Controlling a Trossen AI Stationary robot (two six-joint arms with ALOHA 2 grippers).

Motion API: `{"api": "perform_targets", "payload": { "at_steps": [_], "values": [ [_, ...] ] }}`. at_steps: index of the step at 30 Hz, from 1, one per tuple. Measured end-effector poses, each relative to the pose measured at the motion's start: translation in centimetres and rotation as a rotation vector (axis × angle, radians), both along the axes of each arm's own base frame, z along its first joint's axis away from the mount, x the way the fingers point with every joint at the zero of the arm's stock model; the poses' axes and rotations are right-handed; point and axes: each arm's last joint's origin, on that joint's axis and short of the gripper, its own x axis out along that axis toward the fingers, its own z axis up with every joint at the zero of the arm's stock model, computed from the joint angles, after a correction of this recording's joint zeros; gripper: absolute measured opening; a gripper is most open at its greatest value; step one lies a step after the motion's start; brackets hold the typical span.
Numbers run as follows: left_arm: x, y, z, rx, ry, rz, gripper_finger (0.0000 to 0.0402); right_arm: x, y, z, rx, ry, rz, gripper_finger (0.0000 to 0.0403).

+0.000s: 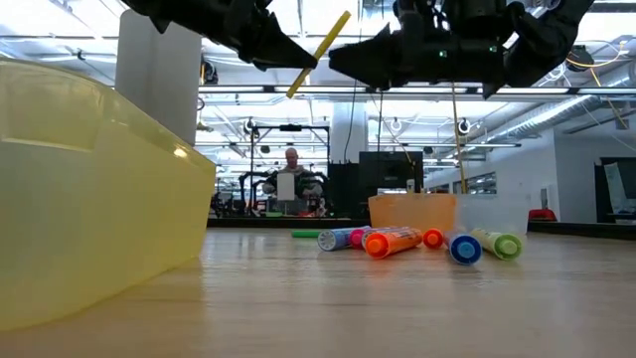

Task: Pick & Place Markers
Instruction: Put the yellow pen into the orange bin

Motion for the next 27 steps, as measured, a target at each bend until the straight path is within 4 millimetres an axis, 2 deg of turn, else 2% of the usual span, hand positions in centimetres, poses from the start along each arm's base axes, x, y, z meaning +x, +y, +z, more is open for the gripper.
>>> {"api": "perform_targets", "payload": {
  "at_steps": [7,11,19,23,27],
  "values": [
    [0.0,0.0,0.0,-0.007,-0.002,-0.003,0.0022,0.5,1.1,1.6,-0.037,-0.086,0.045,0.0218],
    [0.0,0.0,0.0,-0.003,-0.002,-0.001,0.0022,1.0,0.9,2.6,-0.052,-0.107,0.038,0.0208],
    [0.0,0.0,0.1,-0.004,-0.003,-0.001,0.0022,1.6,0.2,2.7,-0.044,-0.038,0.012,0.0179],
    [0.0,-0.1,0.1,-0.01,-0.006,-0.001,0.0022,1.6,0.2,2.8,-0.048,-0.042,0.012,0.015],
    [0.1,-0.1,0.2,-0.02,-0.013,-0.019,0.0022,1.6,0.1,2.8,-0.072,-0.048,-0.014,0.0092]
  ]
}}
